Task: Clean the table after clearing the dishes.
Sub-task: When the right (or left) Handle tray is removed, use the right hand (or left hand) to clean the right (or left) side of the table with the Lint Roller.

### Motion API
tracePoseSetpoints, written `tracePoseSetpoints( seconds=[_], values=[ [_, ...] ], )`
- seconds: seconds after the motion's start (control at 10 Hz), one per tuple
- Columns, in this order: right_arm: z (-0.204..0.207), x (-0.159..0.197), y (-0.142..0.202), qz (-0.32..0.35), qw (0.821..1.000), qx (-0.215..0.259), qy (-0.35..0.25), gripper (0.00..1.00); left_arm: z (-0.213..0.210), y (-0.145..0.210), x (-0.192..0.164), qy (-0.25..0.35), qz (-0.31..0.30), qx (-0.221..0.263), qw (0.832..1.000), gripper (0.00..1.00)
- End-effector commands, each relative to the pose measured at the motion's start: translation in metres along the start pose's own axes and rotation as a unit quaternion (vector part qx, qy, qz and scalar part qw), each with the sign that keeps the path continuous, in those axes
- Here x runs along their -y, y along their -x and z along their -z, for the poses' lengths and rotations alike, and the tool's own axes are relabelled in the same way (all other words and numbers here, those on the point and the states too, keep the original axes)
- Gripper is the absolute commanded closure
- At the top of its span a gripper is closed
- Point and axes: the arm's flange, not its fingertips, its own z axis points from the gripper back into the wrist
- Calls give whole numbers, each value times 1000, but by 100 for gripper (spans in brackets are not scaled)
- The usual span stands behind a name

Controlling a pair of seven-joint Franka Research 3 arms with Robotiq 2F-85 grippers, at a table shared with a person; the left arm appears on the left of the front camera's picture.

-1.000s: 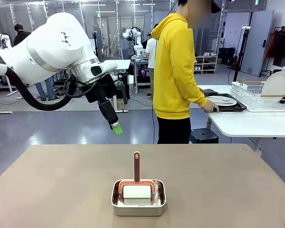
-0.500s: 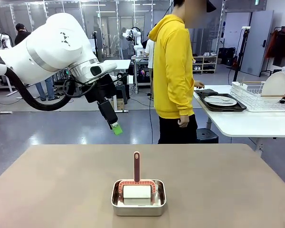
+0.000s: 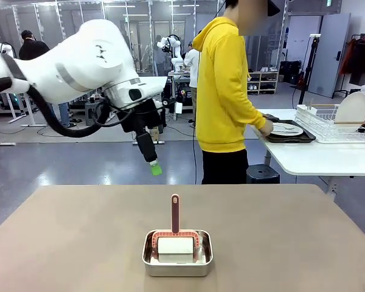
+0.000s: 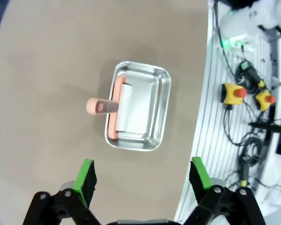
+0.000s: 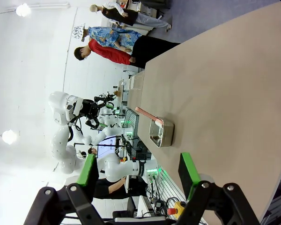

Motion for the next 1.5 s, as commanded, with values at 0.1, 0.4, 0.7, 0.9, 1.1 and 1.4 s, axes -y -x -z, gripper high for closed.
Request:
tracePoseSetpoints(
  seconds=[0.1, 0.4, 0.7, 0.9, 1.1, 1.4],
  values=[
    [4, -4, 6, 0, 1000, 4, -6, 13, 18, -33, -16, 0, 76, -69, 995, 0],
    [4, -4, 6, 0, 1000, 4, -6, 13, 54, -47, -25, -8, 92, -92, 991, 0],
    [4, -4, 6, 0, 1000, 4, -6, 13, 87, -51, -34, -12, 71, -108, 992, 0],
    [4, -4, 6, 0, 1000, 4, -6, 13, 109, -53, -39, -16, 90, -100, 991, 0],
    [4, -4, 6, 0, 1000, 4, -6, 13, 122, -55, -46, -30, 93, -112, 989, 0],
    [4, -4, 6, 0, 1000, 4, -6, 13, 139, -53, -56, -13, 83, -130, 988, 0]
  ],
)
